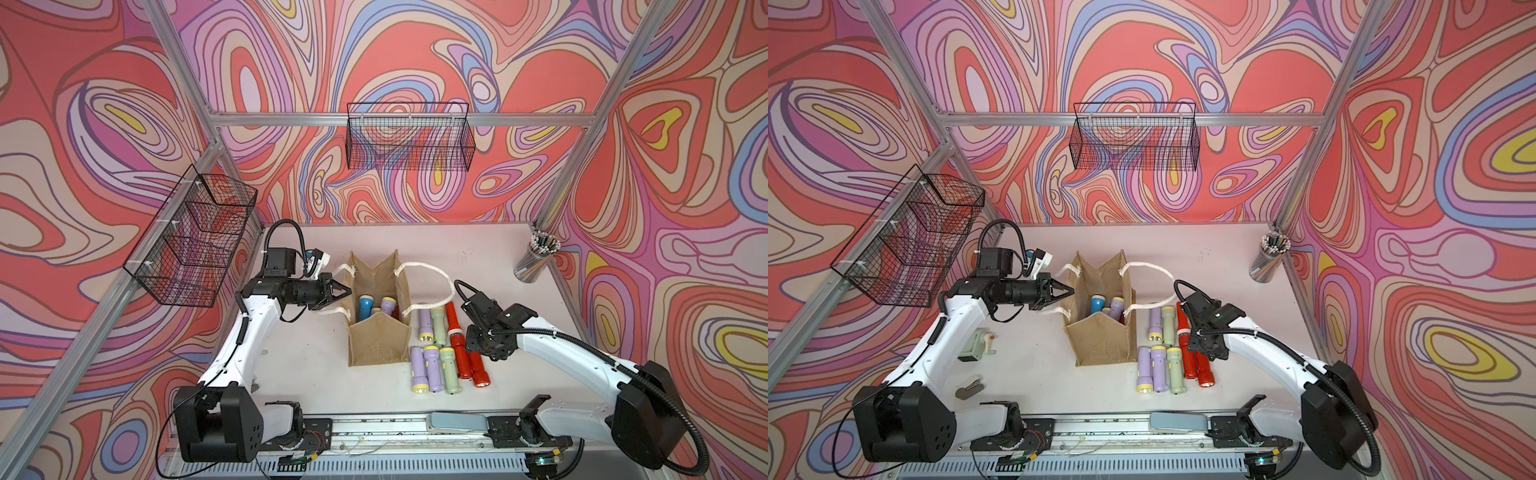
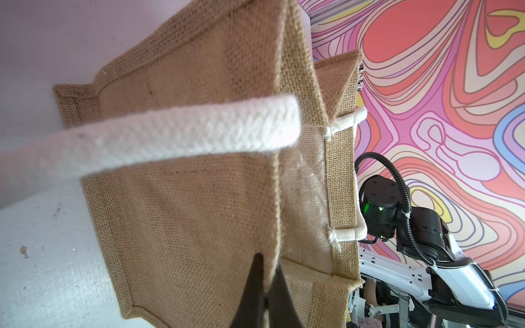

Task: Put the flashlights into the tote bags
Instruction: Pick up the flashlight from the center of the board.

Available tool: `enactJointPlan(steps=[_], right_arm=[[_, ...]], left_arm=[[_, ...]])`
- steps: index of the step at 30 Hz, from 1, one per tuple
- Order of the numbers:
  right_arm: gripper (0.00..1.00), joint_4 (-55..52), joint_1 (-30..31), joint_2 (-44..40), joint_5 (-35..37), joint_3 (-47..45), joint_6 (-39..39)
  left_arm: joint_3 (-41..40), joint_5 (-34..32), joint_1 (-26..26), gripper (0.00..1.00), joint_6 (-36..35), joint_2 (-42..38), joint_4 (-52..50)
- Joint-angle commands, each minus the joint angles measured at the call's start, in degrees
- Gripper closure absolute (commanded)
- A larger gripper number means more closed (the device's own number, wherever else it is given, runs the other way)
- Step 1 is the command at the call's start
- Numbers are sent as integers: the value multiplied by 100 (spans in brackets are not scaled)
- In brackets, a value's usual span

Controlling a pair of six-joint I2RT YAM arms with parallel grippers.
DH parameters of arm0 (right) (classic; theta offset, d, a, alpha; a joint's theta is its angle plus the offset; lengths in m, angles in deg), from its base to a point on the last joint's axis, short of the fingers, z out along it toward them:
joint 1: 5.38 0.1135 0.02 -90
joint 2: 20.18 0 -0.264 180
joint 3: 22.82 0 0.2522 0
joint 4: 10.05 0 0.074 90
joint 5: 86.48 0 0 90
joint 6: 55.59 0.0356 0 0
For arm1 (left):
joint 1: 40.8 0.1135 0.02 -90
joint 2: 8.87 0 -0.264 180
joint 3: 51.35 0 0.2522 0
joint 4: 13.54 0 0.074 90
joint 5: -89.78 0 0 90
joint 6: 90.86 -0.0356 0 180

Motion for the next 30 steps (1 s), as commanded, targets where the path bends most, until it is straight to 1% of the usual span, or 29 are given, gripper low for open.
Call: enactJointPlan(steps=[1, 10, 23, 26, 30], right_arm=[[36, 273, -54, 81, -203, -193, -51], [45, 532, -217, 241, -3, -496, -31], [46, 700, -235, 648, 39, -657, -120], [50, 683, -235, 732, 50, -625, -123], [53, 663, -235, 834, 57, -620, -87]], left_arm=[[201, 39, 30, 98, -132, -21, -85], [194, 38, 31, 98, -115, -4, -75], [177, 15, 31, 97, -100, 22, -68], [176, 12, 30, 97, -101, 35, -68], [168, 0, 33, 97, -107, 31, -63]])
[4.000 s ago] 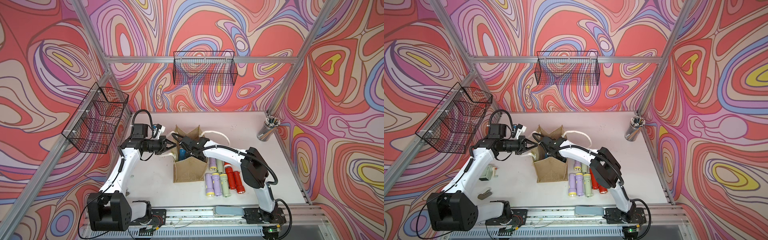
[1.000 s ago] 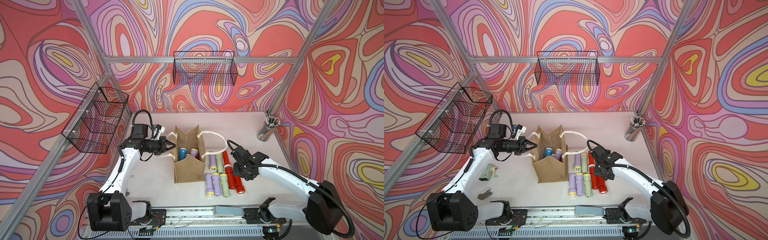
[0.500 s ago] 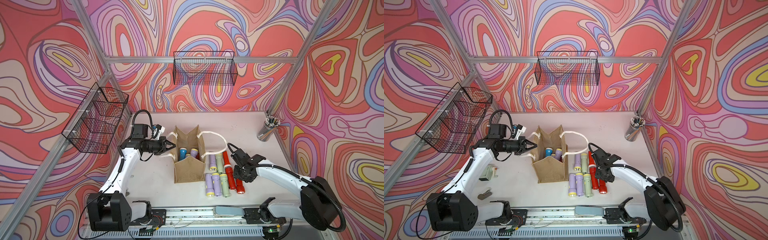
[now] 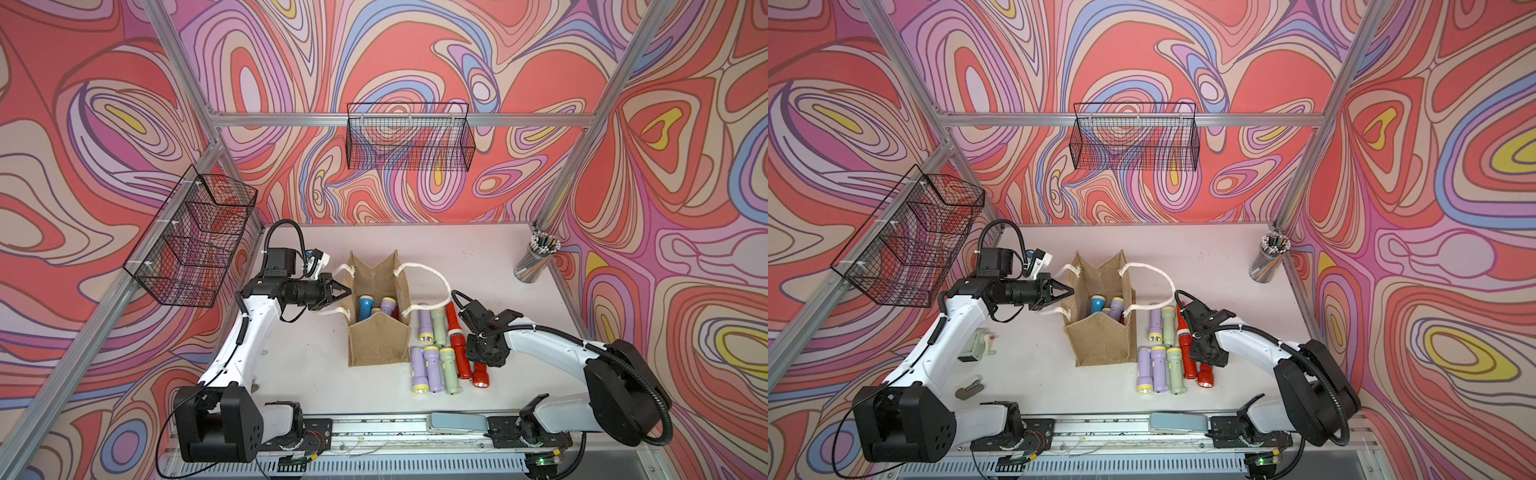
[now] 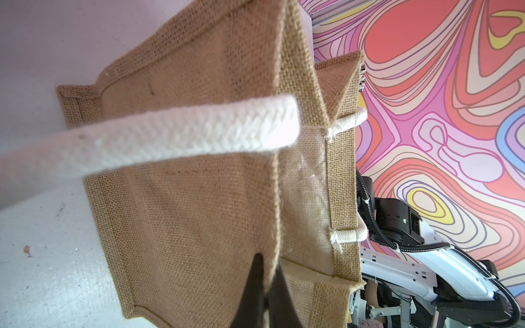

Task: Put the flashlights into the tote bags
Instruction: Pick up the flashlight from the center of the board.

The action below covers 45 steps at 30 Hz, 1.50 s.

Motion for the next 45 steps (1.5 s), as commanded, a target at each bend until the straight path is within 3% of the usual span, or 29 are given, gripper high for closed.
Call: enactJointPlan(steps=[1, 12, 33, 39, 45], right_arm=[[54, -7, -29, 127, 135, -28, 75], [72, -454, -31, 245, 320, 407, 41], [76, -2873, -31, -396, 2660, 3408, -346], [78, -2139, -31, -337, 2018, 4422, -939], [79, -405, -9, -122, 234, 4981, -1270]], left_arm=[[159, 41, 32, 97, -108, 24, -59], [159, 22, 32, 97, -126, 57, -66], [178, 26, 29, 97, -119, 41, -52], [189, 38, 33, 97, -121, 42, -59], [247, -33, 30, 97, -194, 52, -174]])
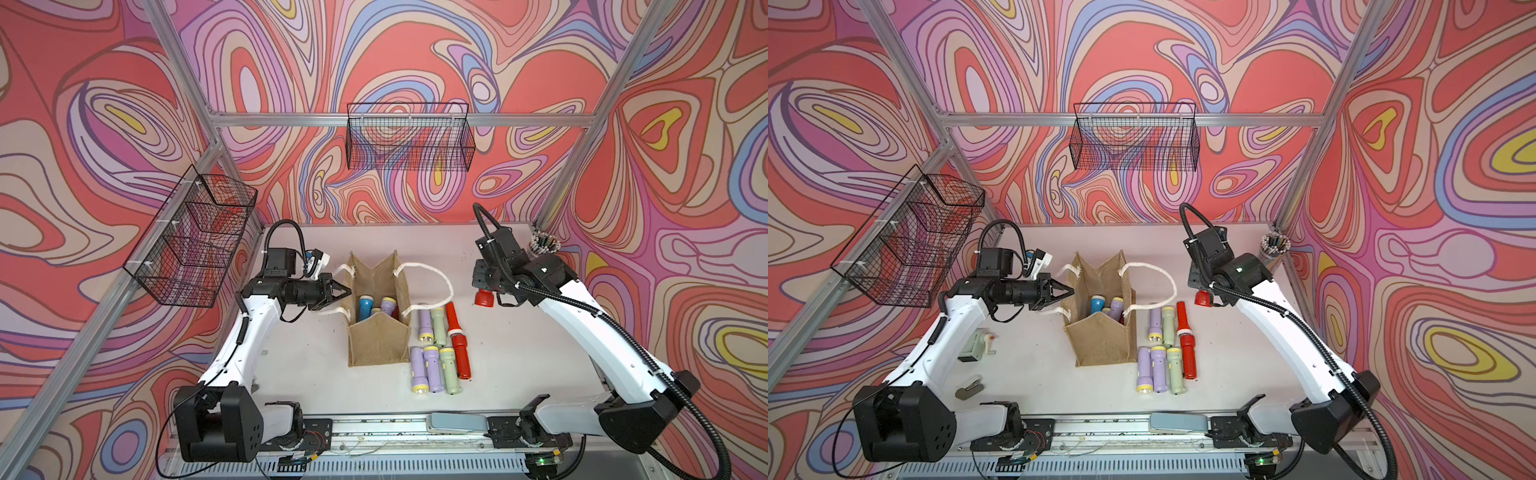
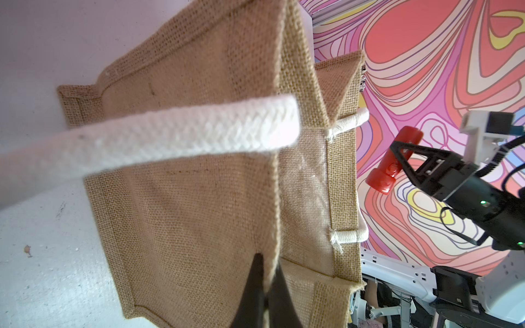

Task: Put the flashlights into the tote bags
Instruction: Pick up the flashlight from the center of the board, then place the flashlight in the canvas bag.

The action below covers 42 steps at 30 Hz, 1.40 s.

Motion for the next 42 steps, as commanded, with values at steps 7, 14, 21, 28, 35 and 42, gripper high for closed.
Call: enactJointPlan(steps=[7, 14, 21, 28, 35, 42], right_arm=[[80, 2042, 670, 1141, -1587, 1103, -442], [80, 2521, 1379, 2120, -2134, 1868, -747], [80, 3187, 1505, 2788, -3001, 1683, -712], [80, 3466, 1843, 3129, -3254, 1298, -595], [80, 3147, 2150, 3417, -2831, 1141, -436], [81, 2783, 2296, 3286, -1907, 1079, -552]], left_arm=[[207, 49, 30, 97, -203, 12, -110], [165, 74, 31, 97, -198, 49, -92], [128, 66, 33, 97, -181, 22, -75], [154, 62, 29, 97, -172, 84, -69], [137, 46, 31, 97, -163, 49, -68], [119, 51, 32, 97, -147, 42, -48]])
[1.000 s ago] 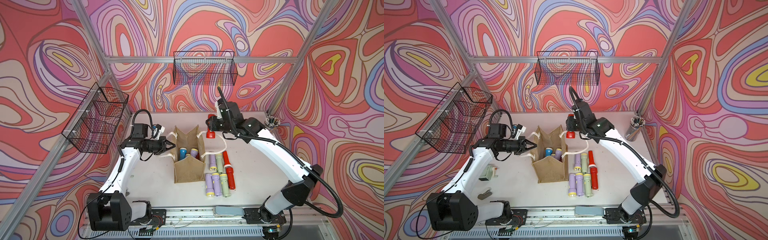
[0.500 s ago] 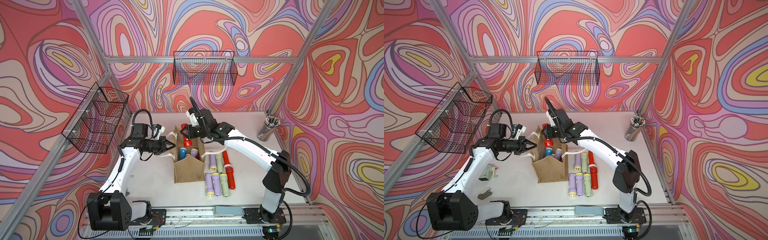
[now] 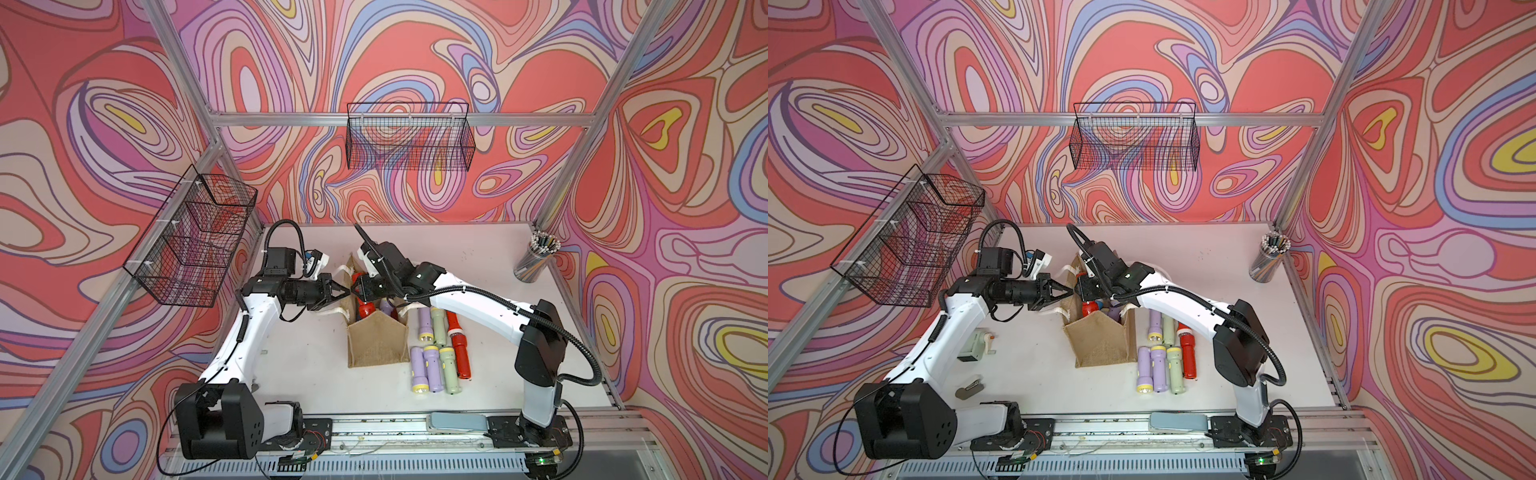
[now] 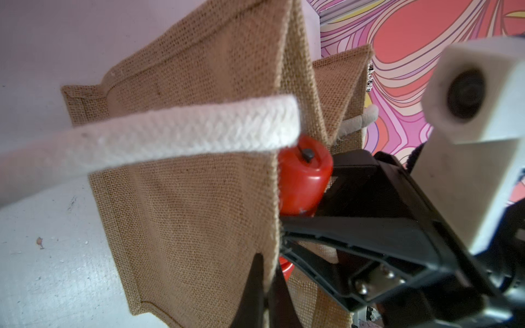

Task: Put the flashlights into the tote bags
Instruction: Place the flashlight in the canvas bag.

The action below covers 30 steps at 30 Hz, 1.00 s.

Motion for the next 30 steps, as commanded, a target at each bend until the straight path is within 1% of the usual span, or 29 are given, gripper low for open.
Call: enactJointPlan(steps=[1, 5, 11, 17, 23, 26, 30], right_arm=[[81, -300, 90, 8, 462, -42, -59], [81, -708, 96, 180, 480, 6, 4], [82, -1333, 114, 496, 1025, 82, 300], [82, -1520, 111, 702, 1309, 146, 431], [81, -1854, 107, 944, 2020, 226, 578], [79, -1905, 112, 1034, 2134, 263, 607], [73, -1896, 108, 1068, 2018, 311, 601]], left_arm=[[85, 111, 12, 97, -82, -28, 85], [72, 99, 10, 97, -82, -50, 85], [65, 98, 16, 97, -56, -67, 108], [63, 99, 12, 97, -49, -59, 93], [45, 69, 12, 97, -47, -85, 91], [46, 73, 13, 97, -48, -85, 101], [49, 73, 13, 97, -55, -99, 94]])
